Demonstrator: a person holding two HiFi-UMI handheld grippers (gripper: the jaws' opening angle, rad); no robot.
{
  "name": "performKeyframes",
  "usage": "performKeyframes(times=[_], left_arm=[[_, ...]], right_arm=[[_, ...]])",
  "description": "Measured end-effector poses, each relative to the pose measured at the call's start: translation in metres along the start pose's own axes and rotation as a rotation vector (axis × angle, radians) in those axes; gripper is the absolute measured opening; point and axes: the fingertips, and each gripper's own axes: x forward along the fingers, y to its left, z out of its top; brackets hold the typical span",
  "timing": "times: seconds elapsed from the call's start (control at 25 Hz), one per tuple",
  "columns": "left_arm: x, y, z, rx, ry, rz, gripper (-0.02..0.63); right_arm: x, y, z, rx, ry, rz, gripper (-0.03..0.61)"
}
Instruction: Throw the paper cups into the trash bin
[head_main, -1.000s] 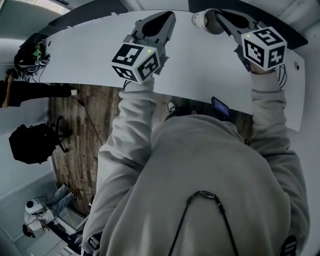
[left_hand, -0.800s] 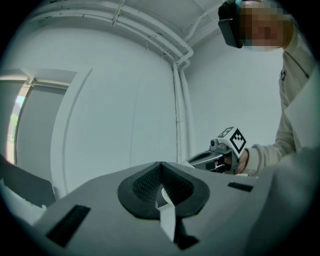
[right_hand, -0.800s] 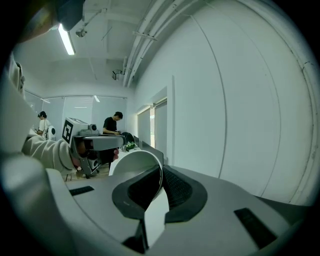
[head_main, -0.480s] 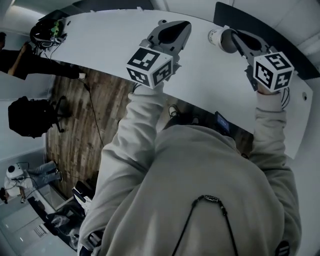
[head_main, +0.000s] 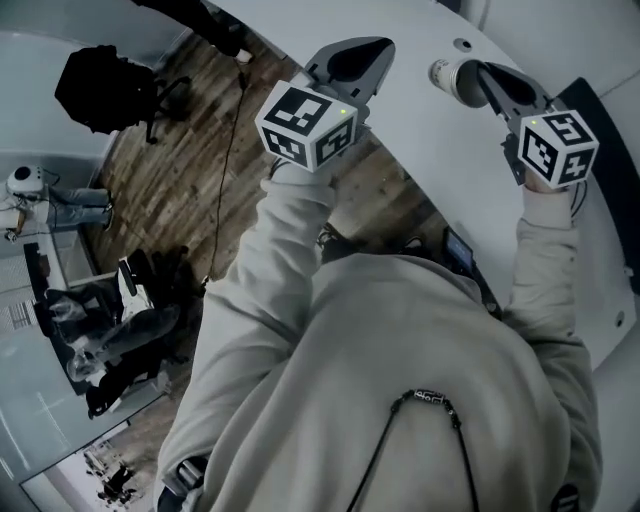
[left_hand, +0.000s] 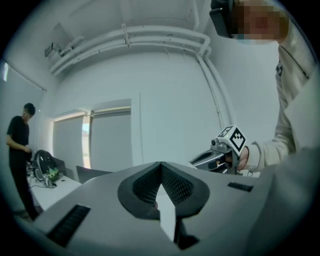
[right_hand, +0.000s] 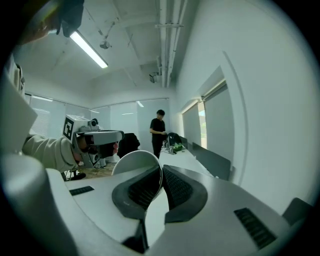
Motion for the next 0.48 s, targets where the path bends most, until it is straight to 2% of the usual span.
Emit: performKeyframes(times=[0.16, 0.28, 0.48], left_arm=[[-0.076, 0.069, -0.010, 0.012, 0.003, 0.178, 0.000], [-0.127, 0.098, -0.011, 0.016, -0.007, 0.259, 0.000], [-0.213, 0.142, -0.028, -0.022, -0.023, 0.375, 0.000]], right_arm=[[0.085, 0.069, 0.009, -0.065, 0.041, 0.170, 0.040], [0.128, 0.120, 0.016, -0.088, 0.053, 0.259, 0.040], [0.182, 0.193, 0.020, -0.122, 0.072, 0.376, 0.040]])
